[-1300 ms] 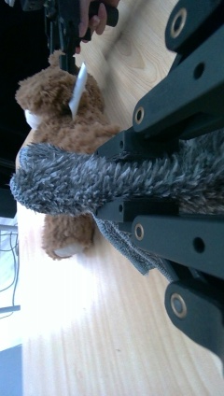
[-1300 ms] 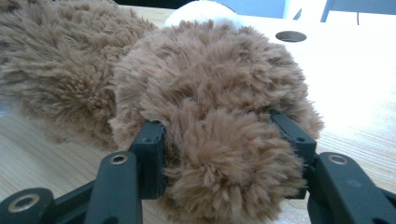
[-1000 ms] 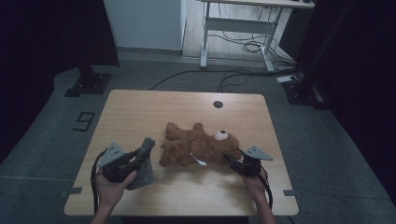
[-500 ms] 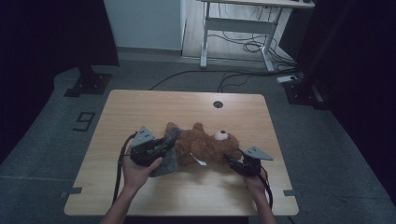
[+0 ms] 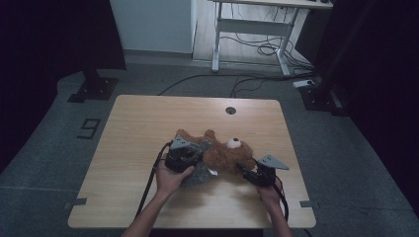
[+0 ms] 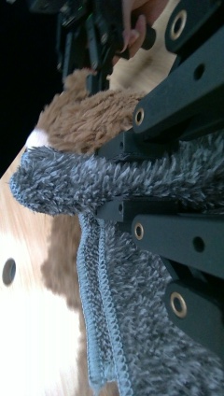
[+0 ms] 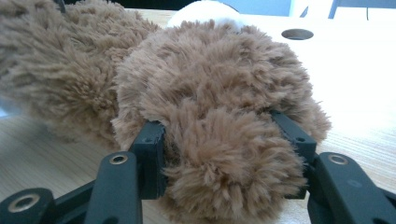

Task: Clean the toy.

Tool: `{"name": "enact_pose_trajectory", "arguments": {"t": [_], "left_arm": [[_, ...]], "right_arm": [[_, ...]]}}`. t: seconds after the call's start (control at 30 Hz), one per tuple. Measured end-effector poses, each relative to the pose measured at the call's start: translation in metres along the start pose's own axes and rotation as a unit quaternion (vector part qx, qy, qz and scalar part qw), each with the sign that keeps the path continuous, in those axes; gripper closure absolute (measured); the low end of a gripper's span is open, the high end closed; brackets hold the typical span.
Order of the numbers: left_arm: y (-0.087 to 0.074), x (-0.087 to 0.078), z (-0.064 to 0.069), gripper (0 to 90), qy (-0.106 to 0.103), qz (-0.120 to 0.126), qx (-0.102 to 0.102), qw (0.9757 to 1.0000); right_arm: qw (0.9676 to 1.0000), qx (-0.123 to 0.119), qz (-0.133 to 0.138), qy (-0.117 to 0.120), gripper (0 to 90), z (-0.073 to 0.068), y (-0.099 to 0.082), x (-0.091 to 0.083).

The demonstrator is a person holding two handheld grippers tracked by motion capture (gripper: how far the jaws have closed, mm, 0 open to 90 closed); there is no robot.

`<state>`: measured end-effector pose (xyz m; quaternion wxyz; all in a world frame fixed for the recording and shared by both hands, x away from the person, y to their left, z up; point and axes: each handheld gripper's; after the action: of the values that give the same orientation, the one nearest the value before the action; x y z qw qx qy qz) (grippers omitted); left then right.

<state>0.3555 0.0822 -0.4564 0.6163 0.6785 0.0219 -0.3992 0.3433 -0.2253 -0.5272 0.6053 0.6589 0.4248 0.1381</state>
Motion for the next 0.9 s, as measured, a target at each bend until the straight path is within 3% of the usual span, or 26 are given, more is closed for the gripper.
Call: {"name": "enact_pose_trajectory", "arguments": {"t": [0.07, 0.1, 0.17, 0.2, 0.23, 0.3, 0.43, 0.47, 0.5, 0.6, 0.9], "left_arm": [[0.003, 0.004, 0.014, 75.6, -0.007, -0.003, 0.015, 0.9999], [0.003, 0.004, 0.014, 75.6, -0.007, -0.003, 0.015, 0.9999], [0.005, 0.013, 0.030, 75.5, -0.012, -0.008, 0.032, 0.9994], [0.005, 0.013, 0.030, 75.4, -0.012, -0.008, 0.032, 0.9994], [0.004, 0.020, 0.037, 75.5, 0.004, -0.005, 0.046, 0.9989], [0.003, 0.023, 0.038, 75.5, 0.012, -0.002, 0.046, 0.9989], [-0.006, 0.025, 0.031, 76.2, 0.024, 0.021, 0.033, 0.9989], [-0.012, 0.020, 0.028, 76.4, 0.043, 0.047, 0.029, 0.9975], [-0.015, 0.018, 0.026, 76.5, 0.052, 0.058, 0.030, 0.9965], [-0.023, 0.010, 0.016, 76.7, 0.065, 0.071, 0.023, 0.9951], [-0.036, -0.010, -0.020, 76.6, 0.095, 0.063, 0.010, 0.9934]], "right_arm": [[1.0000, 0.001, -0.002, -0.002, 47.4, -0.001, 0.001, 0.000], [1.0000, 0.001, -0.002, -0.002, 47.4, -0.001, 0.001, 0.000], [1.0000, 0.000, -0.003, -0.003, 47.5, -0.002, 0.001, 0.000], [1.0000, 0.000, -0.003, -0.003, 47.5, -0.002, 0.001, 0.000], [1.0000, -0.001, -0.003, -0.003, 47.6, -0.002, 0.000, 0.000], [1.0000, 0.000, -0.002, -0.003, 47.7, -0.001, 0.000, 0.000], [1.0000, -0.001, -0.001, -0.003, 48.0, 0.001, 0.000, 0.000], [1.0000, -0.002, -0.001, -0.002, 48.1, 0.001, 0.000, -0.001], [1.0000, -0.002, -0.001, 0.000, 48.2, 0.001, 0.000, -0.001], [1.0000, 0.002, 0.001, 0.006, 48.3, 0.004, -0.001, -0.002], [0.9999, -0.001, 0.002, 0.013, 48.4, 0.006, -0.002, -0.003]]}}
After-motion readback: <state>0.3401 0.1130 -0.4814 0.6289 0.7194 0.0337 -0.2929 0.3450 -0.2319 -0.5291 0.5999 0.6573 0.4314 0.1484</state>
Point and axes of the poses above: each handheld gripper's, and its own axes: x roughly forward along the jaws, y roughly out of its top, z roughly to its right, and after that the axes turned 15 degrees about y, right-handed
